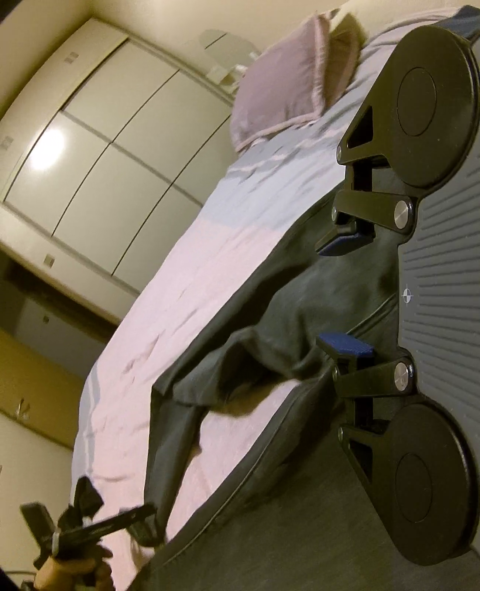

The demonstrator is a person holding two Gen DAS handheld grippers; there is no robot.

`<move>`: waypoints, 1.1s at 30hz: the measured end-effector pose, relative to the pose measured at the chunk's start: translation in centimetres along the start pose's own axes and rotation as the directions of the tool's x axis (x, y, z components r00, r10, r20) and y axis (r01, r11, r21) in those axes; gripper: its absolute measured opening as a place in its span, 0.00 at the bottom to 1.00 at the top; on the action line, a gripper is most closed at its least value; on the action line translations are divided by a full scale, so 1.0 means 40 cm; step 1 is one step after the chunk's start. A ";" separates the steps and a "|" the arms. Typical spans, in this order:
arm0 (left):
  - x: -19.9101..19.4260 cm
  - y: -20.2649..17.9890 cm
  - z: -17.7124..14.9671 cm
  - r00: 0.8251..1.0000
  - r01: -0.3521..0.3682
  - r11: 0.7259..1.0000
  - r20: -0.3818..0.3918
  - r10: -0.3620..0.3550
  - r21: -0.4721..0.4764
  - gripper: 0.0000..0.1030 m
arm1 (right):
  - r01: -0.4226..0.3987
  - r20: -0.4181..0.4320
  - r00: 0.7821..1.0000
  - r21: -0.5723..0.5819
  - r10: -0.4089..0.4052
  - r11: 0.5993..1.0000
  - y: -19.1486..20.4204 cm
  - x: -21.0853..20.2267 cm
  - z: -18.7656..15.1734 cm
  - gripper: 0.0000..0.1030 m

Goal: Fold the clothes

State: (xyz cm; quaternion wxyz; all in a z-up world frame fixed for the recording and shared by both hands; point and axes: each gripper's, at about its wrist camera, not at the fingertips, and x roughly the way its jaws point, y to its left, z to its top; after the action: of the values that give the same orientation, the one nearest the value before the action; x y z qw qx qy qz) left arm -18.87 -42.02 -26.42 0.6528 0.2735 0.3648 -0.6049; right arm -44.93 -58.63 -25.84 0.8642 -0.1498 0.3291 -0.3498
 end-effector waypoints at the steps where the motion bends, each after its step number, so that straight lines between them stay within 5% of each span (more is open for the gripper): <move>1: -0.010 0.007 -0.001 1.000 -0.008 1.000 0.009 0.008 0.002 0.12 | -0.003 0.000 1.000 0.001 0.003 1.000 0.002 0.005 0.003 0.47; 4: -0.082 0.050 0.001 0.998 0.008 1.000 0.065 -0.007 -0.017 0.06 | -0.018 0.009 1.000 0.007 0.018 1.000 0.001 0.010 0.018 0.47; 7: -0.183 0.096 0.034 0.983 -0.073 0.997 0.170 0.073 -0.006 0.06 | -0.033 0.026 0.999 -0.013 0.033 0.999 0.003 0.011 0.033 0.47; 13: -0.363 0.214 0.137 0.896 -0.253 0.966 0.364 0.254 -0.052 0.06 | -0.102 0.058 0.993 -0.041 0.104 0.994 0.014 0.038 0.087 0.47; 17: -0.374 0.260 0.171 0.838 -0.386 0.921 0.397 0.373 -0.050 0.06 | -0.176 0.053 0.982 -0.089 0.182 0.980 0.044 0.089 0.118 0.47; 18: -0.353 0.270 0.174 0.835 -0.408 0.912 0.386 0.392 -0.044 0.07 | -0.194 0.045 0.979 -0.109 0.200 0.975 0.055 0.107 0.123 0.47; 21: -0.251 0.293 0.168 0.853 -0.438 0.899 0.314 0.418 -0.007 0.13 | -0.250 -0.016 0.968 -0.163 0.251 0.955 0.090 0.172 0.127 0.47; 25: -0.151 0.291 0.112 0.824 -0.538 0.840 0.256 0.506 0.071 0.26 | -0.306 -0.083 0.952 -0.204 0.295 0.930 0.124 0.217 0.129 0.47; 28: -0.153 0.263 0.035 0.822 -0.548 0.816 0.299 0.485 0.184 0.32 | -0.313 -0.094 0.950 -0.243 0.299 0.918 0.140 0.216 0.129 0.47; 31: -0.166 0.195 -0.047 0.863 -0.491 0.780 0.339 0.374 0.388 0.36 | -0.303 -0.107 0.953 -0.271 0.284 0.914 0.157 0.226 0.131 0.47; 33: -0.150 0.141 -0.108 0.896 -0.441 0.693 0.325 0.303 0.570 0.49 | -0.296 -0.115 0.955 -0.289 0.274 0.910 0.168 0.232 0.131 0.47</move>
State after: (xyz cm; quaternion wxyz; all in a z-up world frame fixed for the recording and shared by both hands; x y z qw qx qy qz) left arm -13.91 -34.36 -24.60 0.6661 0.4804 0.0080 -0.5705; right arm -32.97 -60.24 -29.56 0.8604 -0.2182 0.4279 -0.1705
